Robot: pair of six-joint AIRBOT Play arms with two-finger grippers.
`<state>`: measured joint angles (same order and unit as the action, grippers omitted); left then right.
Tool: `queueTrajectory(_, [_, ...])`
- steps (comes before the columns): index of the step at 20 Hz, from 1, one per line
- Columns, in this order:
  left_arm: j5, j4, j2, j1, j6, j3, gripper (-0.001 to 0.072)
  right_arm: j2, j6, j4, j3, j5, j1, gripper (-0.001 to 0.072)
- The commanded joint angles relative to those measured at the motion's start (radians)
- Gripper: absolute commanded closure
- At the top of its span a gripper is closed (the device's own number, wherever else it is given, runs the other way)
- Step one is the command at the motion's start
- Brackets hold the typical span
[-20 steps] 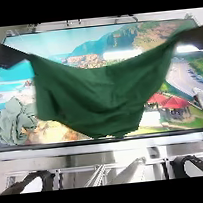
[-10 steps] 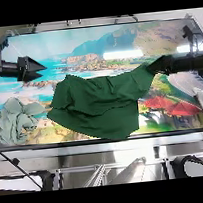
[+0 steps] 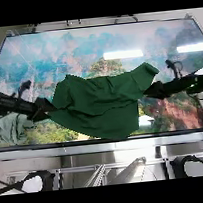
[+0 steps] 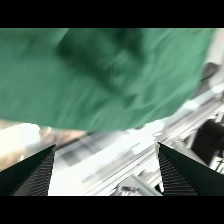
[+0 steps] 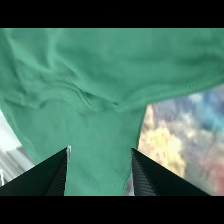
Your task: Fold the shirts.
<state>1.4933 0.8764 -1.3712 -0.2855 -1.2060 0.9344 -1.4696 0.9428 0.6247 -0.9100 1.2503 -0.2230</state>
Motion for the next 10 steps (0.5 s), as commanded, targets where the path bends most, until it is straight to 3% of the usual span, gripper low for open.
queueTrajectory(1, [-0.093, 0.05, 0.043, 0.025, -0.018, -0.15, 0.0014, -0.081, 0.002, -0.023, 0.024, -0.051, 0.058, 0.0251])
queueTrajectory(9, [-0.157, 0.048, -0.215, 0.13, -0.043, 0.008, 0.0018, -0.146, -0.003, -0.161, 0.009, -0.31, 0.14, 0.0254])
queueTrajectory(10, [-0.162, 0.048, -0.253, 0.146, -0.047, 0.045, 0.0169, -0.146, -0.003, -0.179, 0.004, -0.328, 0.14, 0.0267])
